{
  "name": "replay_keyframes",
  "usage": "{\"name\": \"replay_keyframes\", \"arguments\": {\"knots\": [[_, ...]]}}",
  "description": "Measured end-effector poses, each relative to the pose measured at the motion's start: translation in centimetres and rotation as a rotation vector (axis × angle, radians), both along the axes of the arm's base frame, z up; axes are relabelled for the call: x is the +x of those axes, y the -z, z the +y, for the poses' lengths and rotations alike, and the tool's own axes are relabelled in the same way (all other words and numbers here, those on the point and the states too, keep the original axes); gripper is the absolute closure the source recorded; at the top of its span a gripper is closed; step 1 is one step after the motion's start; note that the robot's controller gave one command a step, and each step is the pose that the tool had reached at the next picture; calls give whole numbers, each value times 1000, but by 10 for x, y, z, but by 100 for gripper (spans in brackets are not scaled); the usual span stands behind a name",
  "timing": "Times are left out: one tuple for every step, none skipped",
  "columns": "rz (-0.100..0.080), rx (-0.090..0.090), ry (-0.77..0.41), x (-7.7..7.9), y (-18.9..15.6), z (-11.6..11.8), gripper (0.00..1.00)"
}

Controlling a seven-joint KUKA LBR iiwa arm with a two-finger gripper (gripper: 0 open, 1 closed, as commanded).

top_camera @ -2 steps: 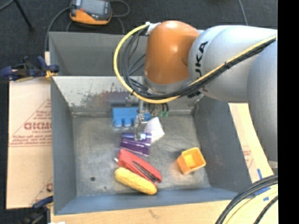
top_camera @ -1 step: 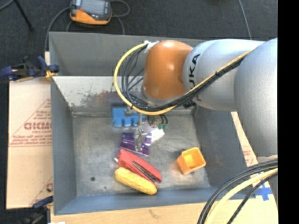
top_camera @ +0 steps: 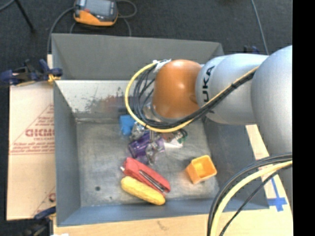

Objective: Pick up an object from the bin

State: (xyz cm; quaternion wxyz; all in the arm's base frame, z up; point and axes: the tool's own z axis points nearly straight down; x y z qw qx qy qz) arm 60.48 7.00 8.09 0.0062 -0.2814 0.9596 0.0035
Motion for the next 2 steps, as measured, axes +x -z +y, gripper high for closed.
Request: {"name": "replay_keyframes", "arguments": {"knots": [[0,0,1,0,0,0,100],[1,-9,-19,16,-150,-6,100]]}}
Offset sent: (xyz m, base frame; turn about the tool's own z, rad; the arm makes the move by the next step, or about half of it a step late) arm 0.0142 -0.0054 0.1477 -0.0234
